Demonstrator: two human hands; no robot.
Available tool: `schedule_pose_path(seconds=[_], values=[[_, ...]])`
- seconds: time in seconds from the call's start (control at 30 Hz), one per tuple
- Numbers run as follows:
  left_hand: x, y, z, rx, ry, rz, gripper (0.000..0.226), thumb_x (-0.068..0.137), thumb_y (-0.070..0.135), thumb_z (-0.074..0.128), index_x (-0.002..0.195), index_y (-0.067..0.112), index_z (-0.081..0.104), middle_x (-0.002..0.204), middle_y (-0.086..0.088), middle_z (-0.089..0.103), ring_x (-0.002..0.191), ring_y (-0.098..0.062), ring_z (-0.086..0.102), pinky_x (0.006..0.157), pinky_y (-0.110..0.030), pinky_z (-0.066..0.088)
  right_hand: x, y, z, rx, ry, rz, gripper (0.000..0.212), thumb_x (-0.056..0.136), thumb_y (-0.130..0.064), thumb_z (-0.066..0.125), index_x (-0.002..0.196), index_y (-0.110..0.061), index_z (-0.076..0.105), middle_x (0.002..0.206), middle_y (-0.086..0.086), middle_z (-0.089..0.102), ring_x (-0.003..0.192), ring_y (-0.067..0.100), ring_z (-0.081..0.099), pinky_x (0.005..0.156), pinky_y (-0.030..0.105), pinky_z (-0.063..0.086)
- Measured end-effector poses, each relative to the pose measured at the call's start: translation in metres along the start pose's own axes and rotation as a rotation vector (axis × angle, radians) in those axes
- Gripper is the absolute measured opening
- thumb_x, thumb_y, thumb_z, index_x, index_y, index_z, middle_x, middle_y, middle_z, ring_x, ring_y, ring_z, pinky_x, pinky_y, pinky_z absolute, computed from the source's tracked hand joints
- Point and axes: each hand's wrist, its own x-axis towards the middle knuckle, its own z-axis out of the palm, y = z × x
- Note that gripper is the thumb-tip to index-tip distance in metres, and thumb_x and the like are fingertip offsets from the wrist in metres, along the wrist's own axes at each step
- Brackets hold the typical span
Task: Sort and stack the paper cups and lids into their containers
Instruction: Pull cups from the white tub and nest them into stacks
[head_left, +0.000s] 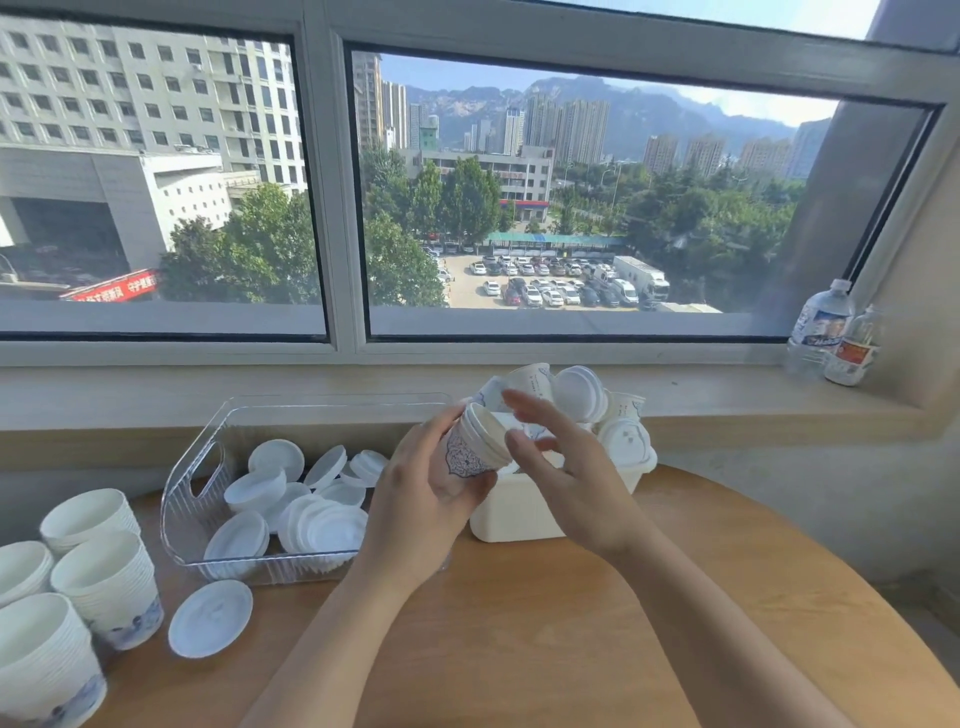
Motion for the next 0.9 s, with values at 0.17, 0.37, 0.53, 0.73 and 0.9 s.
schedule_pose_path(seconds=[0.17,0.37,0.53,0.73,0.9], values=[[-0.009,-0.005,0.007,0.045,-0.023,0.046,0.075,0.08,0.028,0.09,0.146,0.03,0.056,0.132,0.018,0.063,0.126,0.002,0.057,0.099,-0.013,0.045,-0.006,0.012,0.009,0.04,-0.11,0.095,0.051,0.102,-0.05,0.053,0.152,-0.041,0.045,0.138,-0.038,0.051,0.129,-0.016,0.05,0.108,0.015,0.042],[-0.006,-0.016,0.01,0.109,-0.028,0.045,0.075,0.079,0.036,0.088,0.146,0.031,0.057,0.131,0.019,0.064,0.123,0.001,0.059,0.097,-0.013,0.046,0.009,0.025,-0.005,-0.086,-0.119,0.087,0.049,0.099,-0.05,0.061,0.146,-0.04,0.053,0.131,-0.025,0.061,0.114,-0.01,0.059,0.095,0.017,0.049],[0.01,-0.034,0.008,0.1,0.063,-0.045,0.072,0.081,0.041,0.085,0.146,0.028,0.057,0.134,0.02,0.062,0.121,0.014,0.051,0.096,-0.001,0.037,0.072,0.042,-0.031,-0.313,0.174,0.064,0.033,0.103,-0.025,0.063,0.135,-0.028,0.067,0.135,-0.013,0.065,0.084,0.001,0.066,0.078,0.021,0.049],[0.019,-0.052,0.009,0.105,0.05,-0.089,0.072,0.082,0.039,0.085,0.147,0.031,0.055,0.133,0.021,0.062,0.123,0.003,0.053,0.099,-0.017,0.043,0.118,0.064,-0.024,-0.624,0.04,0.066,0.044,0.104,-0.015,0.056,0.145,-0.03,0.059,0.146,-0.008,0.061,0.111,0.025,0.069,0.101,0.036,0.046],[0.021,-0.057,0.013,0.087,0.048,-0.112,0.073,0.082,0.039,0.085,0.148,0.031,0.054,0.134,0.023,0.061,0.124,0.005,0.053,0.102,-0.018,0.043,0.128,0.069,-0.018,-0.658,0.066,0.082,0.043,0.104,-0.011,0.054,0.141,-0.03,0.062,0.142,-0.007,0.064,0.125,0.024,0.06,0.102,0.037,0.047]])
